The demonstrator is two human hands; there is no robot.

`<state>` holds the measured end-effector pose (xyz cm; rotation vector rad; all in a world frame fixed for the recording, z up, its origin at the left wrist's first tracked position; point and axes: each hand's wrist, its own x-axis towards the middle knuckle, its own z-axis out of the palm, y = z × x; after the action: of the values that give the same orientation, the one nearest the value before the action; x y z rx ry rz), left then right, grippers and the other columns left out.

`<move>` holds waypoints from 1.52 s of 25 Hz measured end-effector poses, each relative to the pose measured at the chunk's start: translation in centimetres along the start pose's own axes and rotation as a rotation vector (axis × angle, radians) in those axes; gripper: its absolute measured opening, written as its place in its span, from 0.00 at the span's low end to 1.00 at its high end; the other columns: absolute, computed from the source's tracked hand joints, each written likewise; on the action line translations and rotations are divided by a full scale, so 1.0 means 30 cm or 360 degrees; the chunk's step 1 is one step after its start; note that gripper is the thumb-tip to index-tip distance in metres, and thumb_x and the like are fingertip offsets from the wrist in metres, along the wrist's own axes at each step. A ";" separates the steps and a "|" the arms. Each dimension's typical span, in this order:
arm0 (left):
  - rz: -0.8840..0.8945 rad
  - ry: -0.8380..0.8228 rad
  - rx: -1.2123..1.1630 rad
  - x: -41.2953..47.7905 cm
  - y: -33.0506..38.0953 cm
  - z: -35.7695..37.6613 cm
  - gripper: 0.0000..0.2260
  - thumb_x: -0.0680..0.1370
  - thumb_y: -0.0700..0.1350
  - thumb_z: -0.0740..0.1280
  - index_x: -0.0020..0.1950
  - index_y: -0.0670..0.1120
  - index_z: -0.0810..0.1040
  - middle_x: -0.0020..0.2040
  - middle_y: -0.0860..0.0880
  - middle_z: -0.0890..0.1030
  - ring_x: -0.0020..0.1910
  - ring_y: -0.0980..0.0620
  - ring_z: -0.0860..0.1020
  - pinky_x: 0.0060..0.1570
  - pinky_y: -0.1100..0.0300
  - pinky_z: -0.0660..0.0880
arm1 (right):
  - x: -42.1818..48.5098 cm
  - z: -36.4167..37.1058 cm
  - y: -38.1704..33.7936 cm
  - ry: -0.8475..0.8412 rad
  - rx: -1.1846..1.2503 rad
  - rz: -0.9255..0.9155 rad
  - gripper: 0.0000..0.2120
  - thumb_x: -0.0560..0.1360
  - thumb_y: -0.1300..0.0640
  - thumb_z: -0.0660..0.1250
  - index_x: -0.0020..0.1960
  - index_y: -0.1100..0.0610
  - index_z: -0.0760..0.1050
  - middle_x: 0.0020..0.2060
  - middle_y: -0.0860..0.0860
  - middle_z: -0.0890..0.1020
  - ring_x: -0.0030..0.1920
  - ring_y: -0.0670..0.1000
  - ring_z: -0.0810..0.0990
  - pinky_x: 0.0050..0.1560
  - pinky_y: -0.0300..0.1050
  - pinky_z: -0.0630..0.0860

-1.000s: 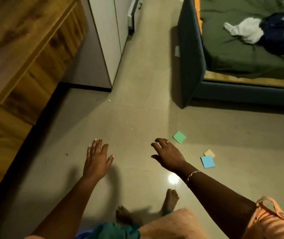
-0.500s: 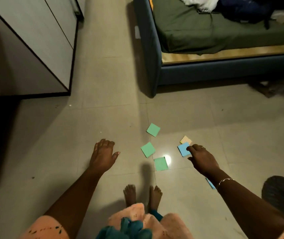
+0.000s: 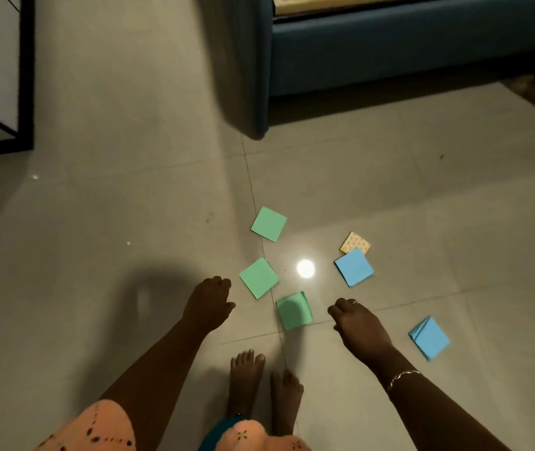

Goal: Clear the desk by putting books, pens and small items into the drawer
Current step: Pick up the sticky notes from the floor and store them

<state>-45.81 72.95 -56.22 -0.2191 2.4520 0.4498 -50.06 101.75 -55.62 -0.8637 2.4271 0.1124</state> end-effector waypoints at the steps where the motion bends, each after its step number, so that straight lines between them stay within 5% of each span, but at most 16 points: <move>1: -0.0003 0.0003 0.0012 0.077 -0.014 0.070 0.20 0.76 0.47 0.67 0.64 0.39 0.71 0.60 0.40 0.75 0.60 0.40 0.72 0.59 0.51 0.68 | 0.067 0.076 -0.002 -0.0003 -0.0009 -0.0033 0.23 0.39 0.62 0.81 0.30 0.53 0.76 0.26 0.49 0.76 0.25 0.48 0.75 0.20 0.36 0.67; 8: -0.0104 -0.0080 0.0118 0.502 -0.110 0.461 0.22 0.78 0.49 0.63 0.69 0.43 0.65 0.67 0.44 0.68 0.65 0.45 0.67 0.60 0.54 0.68 | 0.423 0.494 0.015 0.0074 -0.0210 -0.0407 0.19 0.40 0.63 0.79 0.29 0.55 0.78 0.27 0.51 0.79 0.25 0.50 0.77 0.23 0.36 0.69; 11: -0.0166 -0.0015 0.0022 0.609 -0.118 0.549 0.23 0.76 0.48 0.65 0.67 0.41 0.65 0.66 0.42 0.67 0.64 0.43 0.67 0.57 0.51 0.70 | 0.532 0.624 0.040 0.0213 -0.0240 -0.0536 0.17 0.50 0.61 0.80 0.38 0.60 0.81 0.35 0.54 0.82 0.31 0.52 0.80 0.31 0.39 0.76; 14: -0.0221 0.0027 0.0032 0.680 -0.121 0.619 0.26 0.73 0.51 0.69 0.66 0.41 0.65 0.64 0.42 0.67 0.62 0.42 0.68 0.54 0.51 0.71 | 0.600 0.741 0.056 0.0355 -0.0216 -0.0575 0.14 0.64 0.58 0.70 0.50 0.59 0.79 0.45 0.56 0.82 0.39 0.54 0.82 0.37 0.43 0.78; 16: -0.0249 0.0087 0.0117 0.707 -0.120 0.651 0.28 0.72 0.52 0.69 0.66 0.41 0.64 0.63 0.43 0.68 0.60 0.43 0.69 0.52 0.51 0.71 | 0.629 0.784 0.065 0.0342 -0.0217 -0.0531 0.18 0.63 0.56 0.72 0.52 0.57 0.77 0.48 0.56 0.81 0.42 0.55 0.82 0.38 0.46 0.78; 18: -0.0301 0.0118 0.0178 0.726 -0.113 0.672 0.29 0.71 0.52 0.70 0.66 0.41 0.64 0.62 0.42 0.68 0.59 0.43 0.70 0.52 0.51 0.71 | 0.660 0.802 0.071 0.0296 -0.0191 -0.0456 0.23 0.60 0.57 0.75 0.53 0.57 0.75 0.46 0.56 0.81 0.41 0.56 0.81 0.37 0.48 0.78; 23: -0.0418 0.0033 0.0075 0.749 -0.090 0.659 0.22 0.73 0.48 0.70 0.63 0.41 0.69 0.61 0.42 0.70 0.61 0.42 0.70 0.55 0.52 0.70 | 0.678 0.792 0.046 0.0160 -0.0201 -0.0392 0.10 0.62 0.59 0.68 0.43 0.58 0.78 0.33 0.53 0.80 0.33 0.54 0.79 0.32 0.45 0.77; 26: -0.0400 0.0117 -0.0195 0.712 -0.079 0.634 0.10 0.77 0.40 0.62 0.57 0.38 0.75 0.59 0.39 0.73 0.58 0.40 0.73 0.53 0.52 0.70 | 0.655 0.746 0.049 -0.0017 -0.0160 -0.0298 0.16 0.55 0.60 0.78 0.41 0.58 0.79 0.37 0.55 0.80 0.33 0.54 0.80 0.29 0.45 0.76; 30: -0.0399 0.0311 -0.0626 0.535 -0.035 0.495 0.08 0.76 0.34 0.60 0.50 0.34 0.77 0.51 0.36 0.80 0.53 0.38 0.77 0.40 0.60 0.63 | 0.534 0.578 0.036 -0.0241 0.0124 0.0028 0.20 0.74 0.61 0.63 0.65 0.58 0.67 0.59 0.57 0.76 0.57 0.58 0.77 0.54 0.48 0.73; 38: -0.0377 0.0351 -0.1026 0.019 0.120 -0.029 0.08 0.74 0.32 0.62 0.51 0.35 0.76 0.47 0.38 0.81 0.47 0.40 0.79 0.37 0.62 0.66 | 0.128 -0.088 -0.038 0.0189 0.0586 0.0580 0.17 0.72 0.67 0.59 0.58 0.56 0.75 0.49 0.55 0.81 0.50 0.57 0.78 0.40 0.41 0.65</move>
<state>-47.69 75.95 -54.98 -0.8529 2.3669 1.1477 -53.07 98.03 -55.29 -0.2692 2.5771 -0.2515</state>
